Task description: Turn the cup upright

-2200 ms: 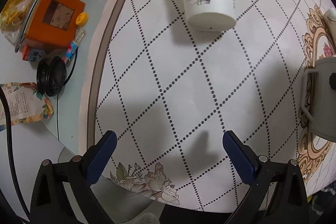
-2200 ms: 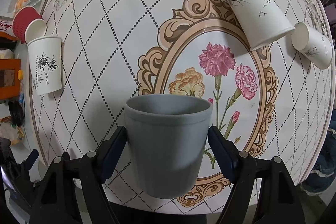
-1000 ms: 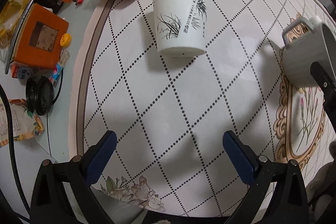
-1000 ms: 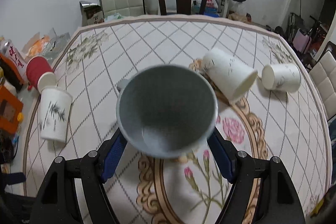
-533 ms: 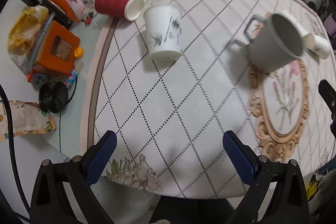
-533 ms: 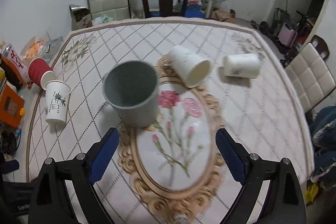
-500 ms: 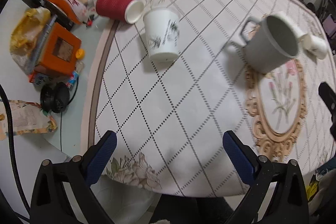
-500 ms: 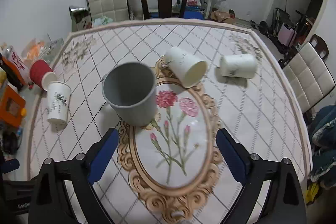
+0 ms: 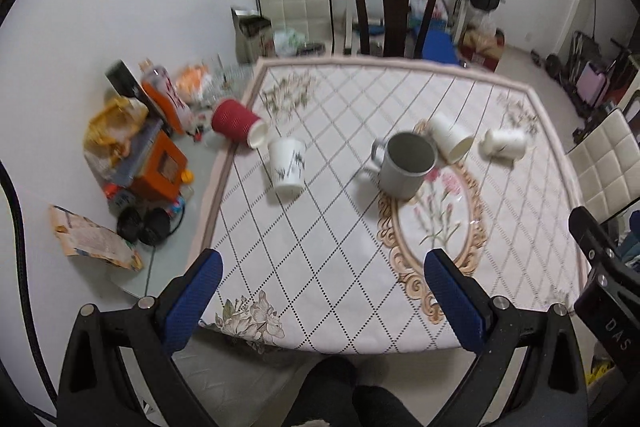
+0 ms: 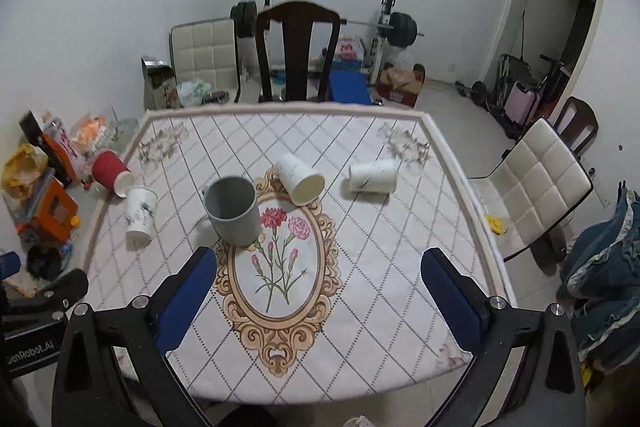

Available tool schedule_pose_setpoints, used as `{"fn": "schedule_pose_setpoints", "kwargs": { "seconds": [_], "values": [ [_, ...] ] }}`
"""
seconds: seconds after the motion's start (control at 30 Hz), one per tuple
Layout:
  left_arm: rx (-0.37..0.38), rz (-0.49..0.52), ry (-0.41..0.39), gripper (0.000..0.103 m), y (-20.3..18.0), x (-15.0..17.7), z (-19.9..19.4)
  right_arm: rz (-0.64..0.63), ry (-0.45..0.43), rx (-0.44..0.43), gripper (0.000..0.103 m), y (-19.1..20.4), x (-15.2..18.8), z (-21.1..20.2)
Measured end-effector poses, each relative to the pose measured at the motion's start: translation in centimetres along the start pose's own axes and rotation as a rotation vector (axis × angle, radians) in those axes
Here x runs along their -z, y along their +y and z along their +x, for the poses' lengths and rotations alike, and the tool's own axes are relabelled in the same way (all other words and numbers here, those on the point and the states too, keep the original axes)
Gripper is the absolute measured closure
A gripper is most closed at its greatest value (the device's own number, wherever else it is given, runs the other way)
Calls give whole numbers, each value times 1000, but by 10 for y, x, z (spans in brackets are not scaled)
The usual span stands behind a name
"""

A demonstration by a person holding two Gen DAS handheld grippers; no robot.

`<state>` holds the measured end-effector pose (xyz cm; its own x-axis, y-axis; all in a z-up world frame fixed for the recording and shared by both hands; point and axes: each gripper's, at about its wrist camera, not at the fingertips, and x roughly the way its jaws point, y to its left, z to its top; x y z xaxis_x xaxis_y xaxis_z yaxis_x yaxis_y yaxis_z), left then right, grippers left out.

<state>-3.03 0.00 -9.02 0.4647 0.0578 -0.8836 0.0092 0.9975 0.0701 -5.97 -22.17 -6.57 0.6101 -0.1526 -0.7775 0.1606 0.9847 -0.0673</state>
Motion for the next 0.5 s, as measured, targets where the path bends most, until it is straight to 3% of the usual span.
{"fn": "schedule_pose_setpoints", "kwargs": {
  "seconds": [0.23,0.5],
  "values": [
    [13,-22,-83,0,-2,4,-53,-12,-70,-26,0,-18,-8,-75],
    [11,-24,-138,0,-6,8,-80,-20,-112,-58,0,-24,-13,-115]
  ]
}}
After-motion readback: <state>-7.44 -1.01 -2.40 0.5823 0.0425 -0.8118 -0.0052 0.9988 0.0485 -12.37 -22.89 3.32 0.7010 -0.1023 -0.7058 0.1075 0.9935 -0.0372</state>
